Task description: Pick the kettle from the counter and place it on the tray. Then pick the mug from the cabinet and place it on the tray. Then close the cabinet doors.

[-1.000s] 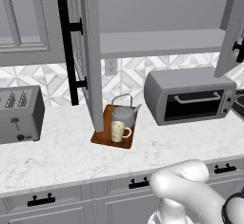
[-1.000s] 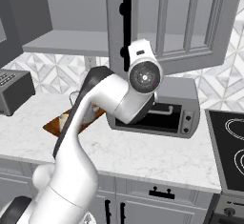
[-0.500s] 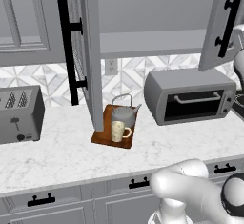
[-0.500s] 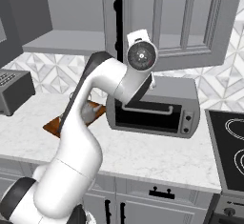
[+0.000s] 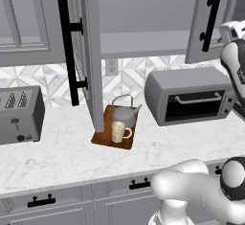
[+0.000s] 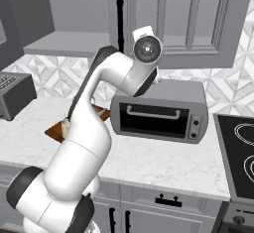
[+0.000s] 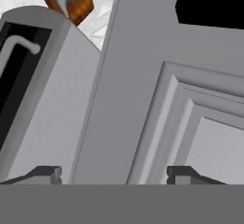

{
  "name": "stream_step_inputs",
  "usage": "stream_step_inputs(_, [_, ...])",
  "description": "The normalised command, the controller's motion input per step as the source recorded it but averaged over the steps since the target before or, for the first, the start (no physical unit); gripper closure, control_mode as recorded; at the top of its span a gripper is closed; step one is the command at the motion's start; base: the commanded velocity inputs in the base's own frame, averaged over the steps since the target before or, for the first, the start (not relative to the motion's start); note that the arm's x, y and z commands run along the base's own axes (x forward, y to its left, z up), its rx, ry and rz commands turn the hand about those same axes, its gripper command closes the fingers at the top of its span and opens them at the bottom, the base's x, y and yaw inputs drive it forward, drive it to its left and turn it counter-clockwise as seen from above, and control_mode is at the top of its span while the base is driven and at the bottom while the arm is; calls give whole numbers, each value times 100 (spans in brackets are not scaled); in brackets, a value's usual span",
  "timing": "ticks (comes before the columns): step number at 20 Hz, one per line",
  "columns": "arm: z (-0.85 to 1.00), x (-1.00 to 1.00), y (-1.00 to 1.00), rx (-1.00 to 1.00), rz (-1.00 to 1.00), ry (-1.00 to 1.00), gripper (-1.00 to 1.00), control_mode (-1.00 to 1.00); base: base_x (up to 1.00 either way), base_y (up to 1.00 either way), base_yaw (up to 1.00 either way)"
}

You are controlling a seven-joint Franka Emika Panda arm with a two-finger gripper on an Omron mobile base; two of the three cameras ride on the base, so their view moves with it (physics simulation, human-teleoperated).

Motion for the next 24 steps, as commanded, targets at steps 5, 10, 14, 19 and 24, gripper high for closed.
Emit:
stream_step_inputs(5, [-10,65,0,0,0,0,-100,-100,0,0,0])
stream_step_inputs(10, [-7,65,0,0,0,1,-100,-100,0,0,0])
stream_step_inputs(14, [-5,68,0,0,0,2,-100,-100,0,0,0])
stream_step_inputs(19, [-30,50,-3,-1,0,0,-100,-100,0,0,0])
stream_step_inputs(24, [-88,-1,-21,0,0,4,-100,-100,0,0,0])
